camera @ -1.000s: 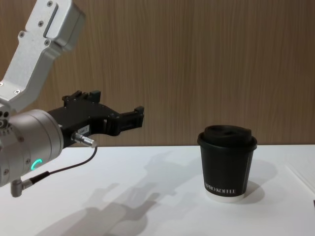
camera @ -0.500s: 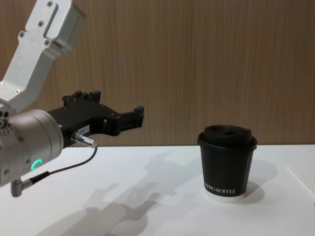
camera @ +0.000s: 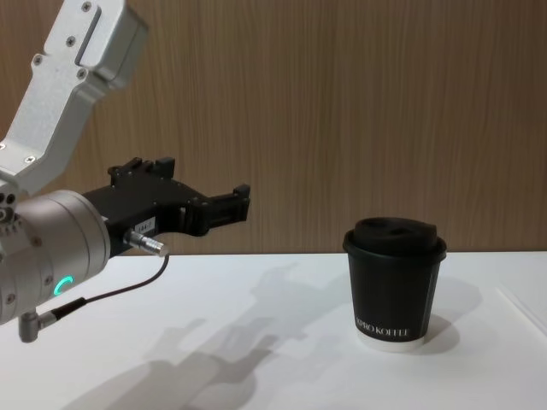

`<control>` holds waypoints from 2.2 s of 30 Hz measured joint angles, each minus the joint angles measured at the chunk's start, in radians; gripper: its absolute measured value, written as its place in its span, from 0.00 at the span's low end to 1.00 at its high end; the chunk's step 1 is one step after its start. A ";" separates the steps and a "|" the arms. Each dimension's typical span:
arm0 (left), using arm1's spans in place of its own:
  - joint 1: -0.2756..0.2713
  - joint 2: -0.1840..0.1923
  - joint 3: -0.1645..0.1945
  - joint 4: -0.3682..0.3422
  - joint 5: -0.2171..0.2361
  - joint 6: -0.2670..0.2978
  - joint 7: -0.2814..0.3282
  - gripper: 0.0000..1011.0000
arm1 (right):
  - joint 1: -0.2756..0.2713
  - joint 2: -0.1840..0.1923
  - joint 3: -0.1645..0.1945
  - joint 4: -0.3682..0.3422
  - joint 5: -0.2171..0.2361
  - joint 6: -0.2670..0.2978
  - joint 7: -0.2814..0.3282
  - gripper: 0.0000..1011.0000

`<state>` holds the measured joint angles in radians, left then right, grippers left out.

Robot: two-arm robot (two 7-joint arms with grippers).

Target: Pick up the straw with one hand, pass it to the other hand, and insert it into the cup.

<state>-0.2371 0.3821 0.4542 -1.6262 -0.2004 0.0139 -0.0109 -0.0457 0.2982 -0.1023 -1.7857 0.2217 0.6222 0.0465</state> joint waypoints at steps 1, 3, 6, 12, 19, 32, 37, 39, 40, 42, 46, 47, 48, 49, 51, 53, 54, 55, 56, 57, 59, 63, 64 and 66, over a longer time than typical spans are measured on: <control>0.000 0.000 0.000 0.000 0.000 0.000 0.000 0.99 | 0.000 0.000 0.000 0.000 0.000 0.000 0.000 0.88; 0.000 0.000 0.000 0.000 0.000 0.000 0.000 0.99 | 0.000 0.000 0.000 0.000 0.000 0.001 0.000 0.81; 0.000 0.000 0.000 0.000 0.000 0.000 0.000 0.99 | 0.000 -0.001 0.001 -0.001 -0.001 0.002 0.001 0.74; 0.000 0.000 0.000 0.000 0.000 0.000 0.000 0.99 | 0.000 -0.001 0.002 -0.001 -0.001 0.004 0.002 0.55; 0.000 0.000 0.000 0.000 0.000 0.000 0.000 0.99 | 0.000 -0.002 0.002 -0.001 -0.002 0.005 0.002 0.33; 0.000 0.000 0.000 0.000 0.000 0.000 0.000 0.99 | 0.000 -0.002 0.002 -0.001 -0.002 0.007 0.002 0.02; 0.000 0.000 0.000 0.000 0.000 0.000 0.000 0.99 | 0.000 -0.002 0.002 -0.001 -0.002 0.007 0.002 0.00; 0.000 0.000 0.000 0.000 0.000 0.000 0.000 0.99 | 0.000 -0.002 0.002 -0.001 -0.002 0.007 0.002 0.00; 0.000 0.000 0.000 0.000 0.000 0.000 0.000 0.99 | 0.000 -0.002 0.002 -0.001 -0.002 0.007 0.002 0.00; 0.000 0.000 0.000 0.000 0.000 0.000 0.000 0.99 | 0.000 -0.002 0.002 -0.001 -0.002 0.007 0.002 0.00; 0.000 0.000 0.000 0.000 0.000 0.000 0.000 0.99 | 0.000 -0.002 0.002 -0.001 -0.002 0.006 0.002 0.00; 0.000 0.000 0.000 0.000 0.000 0.000 0.000 0.99 | 0.000 -0.002 0.002 -0.001 -0.002 0.004 0.002 0.00; 0.000 0.000 0.000 0.000 0.000 0.000 0.000 0.99 | 0.000 -0.002 0.002 -0.001 -0.003 0.002 0.002 0.00; 0.000 0.000 0.000 0.000 0.000 0.000 0.000 0.99 | -0.001 -0.003 0.003 -0.001 -0.003 0.000 0.002 0.00; 0.000 0.000 0.000 0.000 0.000 0.000 0.000 0.99 | -0.003 -0.004 0.005 -0.002 -0.007 -0.017 0.002 0.00; 0.000 0.000 0.000 0.000 0.000 0.000 0.000 0.99 | -0.004 -0.004 0.006 -0.002 -0.009 -0.028 0.003 0.00; 0.000 0.000 0.000 0.000 0.000 0.000 0.000 0.99 | -0.005 -0.004 0.008 -0.002 -0.009 -0.034 0.003 0.00; 0.000 0.000 0.000 0.000 0.000 0.000 0.000 0.99 | -0.006 -0.004 0.009 -0.003 -0.011 -0.047 0.004 0.00; 0.000 0.000 0.000 0.000 0.000 0.000 0.000 0.99 | -0.007 -0.004 0.010 -0.004 -0.013 -0.056 0.005 0.00; 0.000 0.000 0.000 0.000 0.000 0.000 0.000 0.99 | -0.008 -0.004 0.011 -0.005 -0.014 -0.063 0.005 0.00; 0.000 0.000 0.000 0.000 0.000 0.000 0.000 0.99 | -0.011 -0.003 0.014 -0.008 -0.017 -0.085 0.009 0.00; 0.000 0.000 0.000 0.000 0.000 0.000 0.000 0.99 | -0.016 0.002 0.020 -0.013 -0.022 -0.128 0.016 0.00; 0.000 0.000 0.000 0.000 0.000 0.000 0.000 0.99 | -0.018 0.003 0.022 -0.015 -0.023 -0.140 0.019 0.00; 0.000 0.000 0.000 0.000 0.000 0.000 0.000 0.99 | -0.022 0.008 0.027 -0.021 -0.025 -0.168 0.026 0.00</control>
<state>-0.2371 0.3822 0.4542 -1.6262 -0.2004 0.0139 -0.0109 -0.0680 0.3059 -0.0756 -1.8065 0.1964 0.4542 0.0726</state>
